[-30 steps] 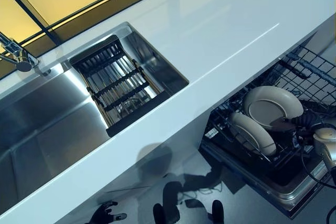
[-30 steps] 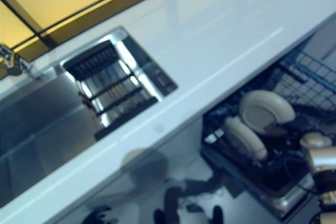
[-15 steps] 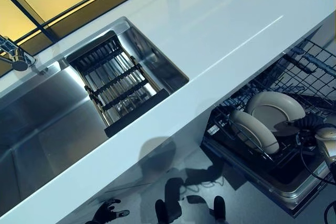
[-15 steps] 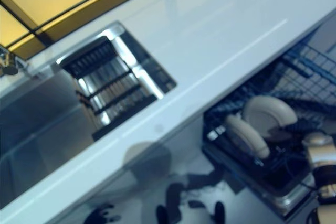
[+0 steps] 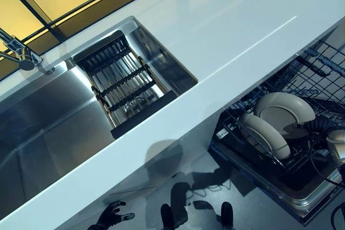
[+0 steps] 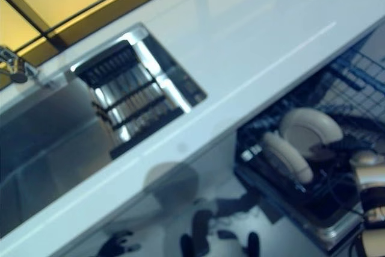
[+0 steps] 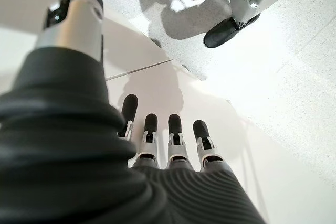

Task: Take plates into dishwasher

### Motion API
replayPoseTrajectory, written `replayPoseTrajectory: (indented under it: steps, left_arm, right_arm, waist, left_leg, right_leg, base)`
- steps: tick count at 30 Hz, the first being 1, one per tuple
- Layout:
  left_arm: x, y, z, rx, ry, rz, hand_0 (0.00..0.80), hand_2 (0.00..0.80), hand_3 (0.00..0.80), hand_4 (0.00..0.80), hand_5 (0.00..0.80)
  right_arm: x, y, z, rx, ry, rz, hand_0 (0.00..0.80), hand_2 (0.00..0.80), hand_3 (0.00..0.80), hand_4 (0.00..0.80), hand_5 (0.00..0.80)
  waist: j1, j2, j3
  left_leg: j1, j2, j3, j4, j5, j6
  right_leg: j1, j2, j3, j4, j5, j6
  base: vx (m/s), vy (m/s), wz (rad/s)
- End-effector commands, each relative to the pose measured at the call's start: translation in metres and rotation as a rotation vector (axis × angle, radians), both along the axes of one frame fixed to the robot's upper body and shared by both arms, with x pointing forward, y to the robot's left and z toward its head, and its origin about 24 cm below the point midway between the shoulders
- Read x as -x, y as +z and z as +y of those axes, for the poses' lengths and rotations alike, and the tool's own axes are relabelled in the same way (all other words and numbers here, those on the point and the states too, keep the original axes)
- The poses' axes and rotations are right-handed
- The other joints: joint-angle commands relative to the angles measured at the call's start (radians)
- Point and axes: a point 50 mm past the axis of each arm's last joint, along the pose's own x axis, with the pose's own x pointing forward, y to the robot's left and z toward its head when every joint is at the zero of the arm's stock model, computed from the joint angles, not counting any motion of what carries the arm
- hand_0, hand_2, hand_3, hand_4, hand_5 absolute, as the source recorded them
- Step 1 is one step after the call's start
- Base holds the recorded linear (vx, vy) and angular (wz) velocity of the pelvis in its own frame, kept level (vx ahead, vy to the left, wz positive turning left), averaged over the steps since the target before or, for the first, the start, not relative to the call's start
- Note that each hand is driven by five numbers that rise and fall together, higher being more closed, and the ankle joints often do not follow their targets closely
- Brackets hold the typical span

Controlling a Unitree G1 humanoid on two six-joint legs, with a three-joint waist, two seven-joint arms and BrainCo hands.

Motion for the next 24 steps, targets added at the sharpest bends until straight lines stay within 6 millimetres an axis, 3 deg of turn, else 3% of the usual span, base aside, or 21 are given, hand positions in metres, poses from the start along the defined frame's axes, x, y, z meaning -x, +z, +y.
replayPoseTrajectory:
  steps: [1,8,14,24]
  left_arm:
    - [-0.03,0.02,0.003,-0.007,0.025,-0.139,0.0,0.0,0.0,0.0,0.0]
    - [-0.027,0.018,0.008,-0.04,0.039,-0.122,0.0,0.0,0.0,0.0,0.0]
    - [-0.019,0.013,0.021,-0.087,0.119,-0.076,0.0,0.0,0.0,0.0,0.0]
    - [0.002,0.004,0.04,-0.175,0.23,0.033,0.0,0.0,0.0,0.0,0.0]
  right_arm:
    - [-0.003,0.003,-0.001,0.052,-0.004,0.019,0.0,0.0,0.0,0.0,0.0]
    - [0.005,0.008,-0.009,0.06,-0.06,-0.013,0.0,0.0,0.0,0.0,0.0]
    - [0.02,0.01,-0.023,0.044,-0.122,-0.008,0.0,0.0,0.0,0.0,0.0]
    - [0.042,0.026,-0.044,0.075,-0.193,0.007,0.0,0.0,0.0,0.0,0.0]
  waist:
    - [0.025,-0.012,-0.005]
    - [0.02,-0.05,-0.019]
    - [0.017,-0.11,-0.045]
    - [0.013,-0.18,-0.098]
  left_leg:
    - [-0.02,-0.077,-0.055,-0.004,-0.014,0.018]
    - [0.0,-0.067,-0.05,-0.004,-0.021,0.017]
    - [0.023,-0.053,-0.042,-0.004,-0.03,0.018]
    - [0.066,-0.036,-0.032,-0.004,-0.045,0.018]
  right_leg:
    - [-0.09,0.038,-0.046,0.092,0.017,-0.007]
    - [-0.068,0.047,-0.048,0.091,0.018,-0.005]
    - [-0.037,0.062,-0.044,0.085,0.019,-0.002]
    - [0.019,0.077,-0.029,0.066,0.014,0.001]
  base:
    - [0.0,0.0,0.0]
    - [0.035,-0.008,0.03]
    - [0.059,-0.021,0.01]
    - [0.066,0.009,-0.01]
